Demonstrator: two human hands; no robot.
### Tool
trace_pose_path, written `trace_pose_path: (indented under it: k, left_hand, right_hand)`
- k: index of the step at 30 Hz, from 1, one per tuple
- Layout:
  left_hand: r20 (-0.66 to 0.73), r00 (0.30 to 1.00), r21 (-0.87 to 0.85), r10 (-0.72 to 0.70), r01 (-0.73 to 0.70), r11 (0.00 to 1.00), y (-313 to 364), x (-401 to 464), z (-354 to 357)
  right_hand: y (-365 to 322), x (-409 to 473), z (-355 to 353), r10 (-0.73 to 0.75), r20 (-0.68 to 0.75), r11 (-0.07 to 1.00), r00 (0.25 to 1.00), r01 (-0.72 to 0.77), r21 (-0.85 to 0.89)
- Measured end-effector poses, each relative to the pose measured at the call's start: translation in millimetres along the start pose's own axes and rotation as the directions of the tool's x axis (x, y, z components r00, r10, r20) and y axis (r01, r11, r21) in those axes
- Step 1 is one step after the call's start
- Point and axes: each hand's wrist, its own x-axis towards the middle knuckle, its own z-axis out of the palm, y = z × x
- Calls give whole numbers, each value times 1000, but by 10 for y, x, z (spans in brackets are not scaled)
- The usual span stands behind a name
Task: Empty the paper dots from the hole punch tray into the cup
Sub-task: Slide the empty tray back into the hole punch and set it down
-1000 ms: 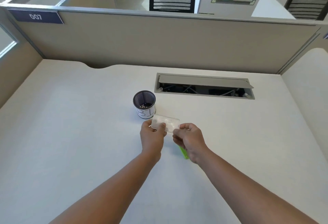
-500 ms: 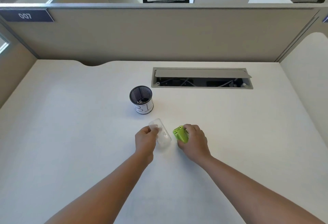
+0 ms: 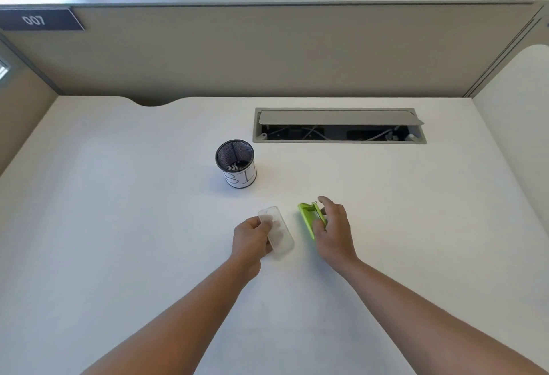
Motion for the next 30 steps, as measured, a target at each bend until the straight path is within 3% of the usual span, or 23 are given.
trace_pose_path:
  k: [6, 11, 19, 30]
  left_hand:
    - [54, 999, 22, 4, -6, 1000, 42, -106, 115]
    - [98, 995, 43, 27, -31, 999, 83, -206, 212]
    - [147, 988, 17, 48, -51, 999, 175, -369, 288]
    - [205, 976, 61, 73, -87, 994, 251, -508, 306]
  right_hand:
    - [-132, -73, -40, 63, 21, 944, 998, -66, 324]
    - [-171, -122, 4, 48, 62, 899, 997, -70, 432]
    - [-224, -229, -64, -34, 48, 903, 998, 10, 429]
    - [-240, -327, -76, -158, -8, 945, 987, 153, 290]
